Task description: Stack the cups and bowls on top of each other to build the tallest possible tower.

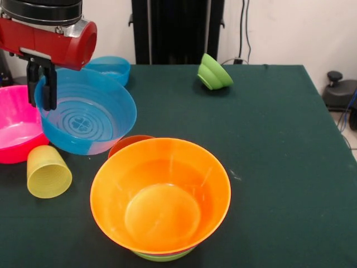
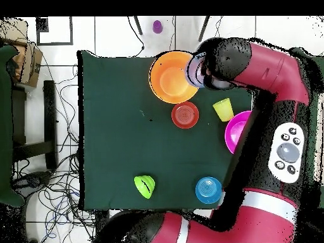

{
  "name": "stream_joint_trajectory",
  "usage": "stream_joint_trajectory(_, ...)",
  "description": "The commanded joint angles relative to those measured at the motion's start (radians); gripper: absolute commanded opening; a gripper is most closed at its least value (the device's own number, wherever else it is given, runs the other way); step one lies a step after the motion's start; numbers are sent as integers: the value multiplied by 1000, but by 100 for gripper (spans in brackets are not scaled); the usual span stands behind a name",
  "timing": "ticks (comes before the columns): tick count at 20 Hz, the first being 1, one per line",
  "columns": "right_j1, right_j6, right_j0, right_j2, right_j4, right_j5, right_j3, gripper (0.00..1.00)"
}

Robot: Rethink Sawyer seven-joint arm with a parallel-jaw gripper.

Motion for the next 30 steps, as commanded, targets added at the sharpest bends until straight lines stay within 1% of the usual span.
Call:
stream_joint_trajectory(1,66,171,67,22,-17,77,-41,0)
stream_joint_trajectory(6,97,214,99,-4,-1,99,-88,0)
stream_joint_trajectory(14,124,224,124,-32,16,124,-130,0)
stream_joint_trajectory(17,132,223,129,-38,14,111,-131,0)
stream_joint_trajectory(21,127,201,122,-29,16,71,-101,0)
stream_joint_trajectory(25,97,236,115,-26,31,-8,-18,0)
stream_joint_trajectory(30,102,231,110,-26,27,-38,-6,0)
